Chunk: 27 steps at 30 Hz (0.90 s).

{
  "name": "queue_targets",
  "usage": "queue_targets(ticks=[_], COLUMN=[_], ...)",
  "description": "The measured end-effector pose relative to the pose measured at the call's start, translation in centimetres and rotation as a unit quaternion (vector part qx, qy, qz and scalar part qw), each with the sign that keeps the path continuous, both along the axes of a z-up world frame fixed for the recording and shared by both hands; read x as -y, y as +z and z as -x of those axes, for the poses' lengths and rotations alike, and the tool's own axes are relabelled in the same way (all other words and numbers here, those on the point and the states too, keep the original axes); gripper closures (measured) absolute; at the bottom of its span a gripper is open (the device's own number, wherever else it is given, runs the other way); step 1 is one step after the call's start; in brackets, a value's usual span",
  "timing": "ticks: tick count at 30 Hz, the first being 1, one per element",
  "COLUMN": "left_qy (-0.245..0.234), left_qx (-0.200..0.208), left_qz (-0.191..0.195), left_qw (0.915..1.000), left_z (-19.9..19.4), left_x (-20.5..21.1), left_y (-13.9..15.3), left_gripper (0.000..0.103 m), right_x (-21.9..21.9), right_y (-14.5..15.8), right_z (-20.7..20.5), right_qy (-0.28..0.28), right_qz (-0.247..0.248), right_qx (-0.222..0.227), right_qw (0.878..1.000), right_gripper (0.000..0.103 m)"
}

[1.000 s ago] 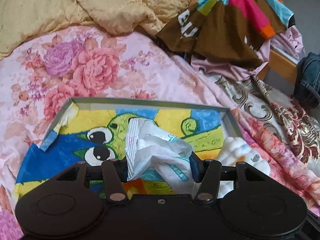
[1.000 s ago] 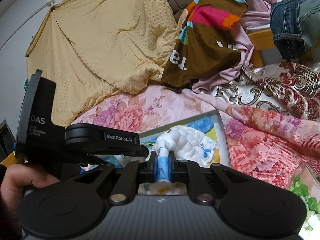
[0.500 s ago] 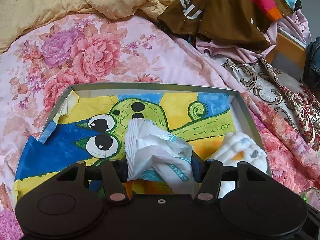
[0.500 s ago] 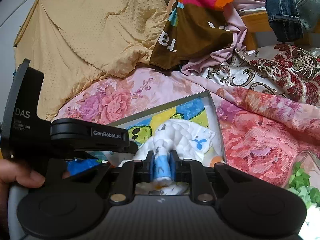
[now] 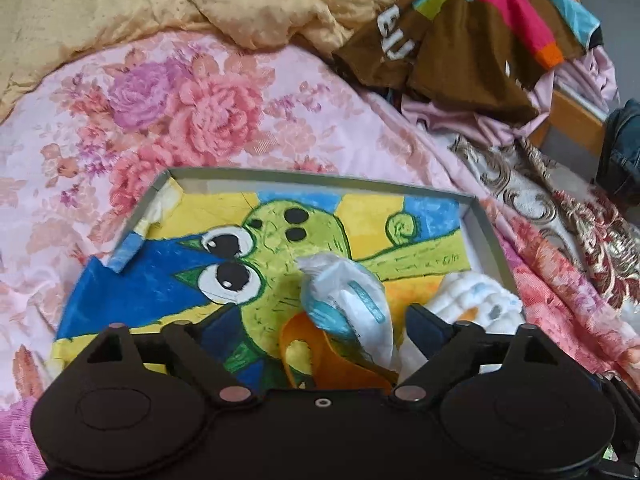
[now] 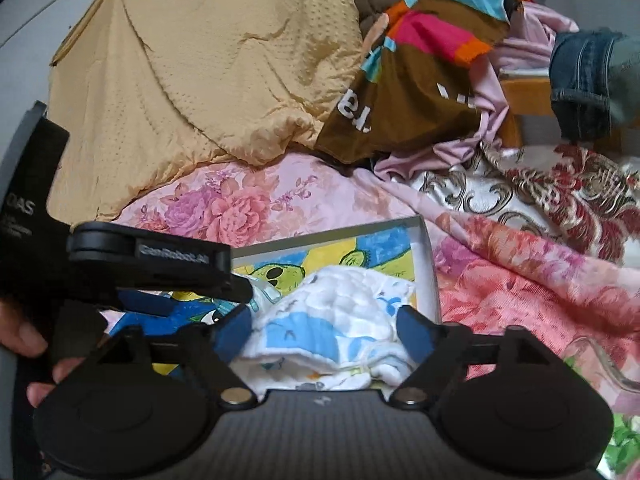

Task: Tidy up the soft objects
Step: 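Open both tools and lift them off the tray, then move both open tools from the tray toward the pile of items on the bed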

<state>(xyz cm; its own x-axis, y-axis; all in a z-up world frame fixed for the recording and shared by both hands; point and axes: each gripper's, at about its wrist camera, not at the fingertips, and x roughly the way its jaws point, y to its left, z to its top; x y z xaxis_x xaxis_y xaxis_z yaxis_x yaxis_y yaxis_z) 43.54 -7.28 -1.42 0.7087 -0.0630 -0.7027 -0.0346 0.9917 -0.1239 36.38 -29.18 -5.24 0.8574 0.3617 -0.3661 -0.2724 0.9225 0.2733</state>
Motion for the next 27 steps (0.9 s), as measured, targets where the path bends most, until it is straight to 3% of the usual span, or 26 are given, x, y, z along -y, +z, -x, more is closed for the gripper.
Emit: queue_targets(ticks=[6, 9, 16, 22, 27], left_qy=[-0.011, -0.017, -0.032, -0.031, -0.025], left_qx=[0.035, 0.079, 0.150, 0.174, 0.179], left_qz=[0.003, 0.002, -0.008, 0.008, 0.025], left_qw=[0.9993, 0.9967, 0.9881, 0.9843, 0.9832], left_z=[2.7, 5.3, 10.9, 15.4, 18.5], left_x=[-0.8, -1.1, -1.8, -3.0, -4.3], left_y=[1.6, 2.7, 4.7, 5.9, 6.6], left_gripper=[0.010, 0.005, 0.004, 0.002, 0.001], right_x=[0.7, 1.1, 1.0, 1.1, 0.7], right_y=[1.6, 2.9, 5.6, 7.6, 9.1], right_z=[2.7, 4.3, 8.2, 11.3, 14.2], right_qy=[-0.013, -0.021, -0.044, -0.044, -0.048], right_qz=[-0.004, -0.006, 0.006, -0.034, -0.012], right_qx=[0.031, 0.045, 0.064, 0.055, 0.071], right_qw=[0.999, 0.999, 0.997, 0.997, 0.996], right_gripper=[0.003, 0.001, 0.000, 0.000, 0.000])
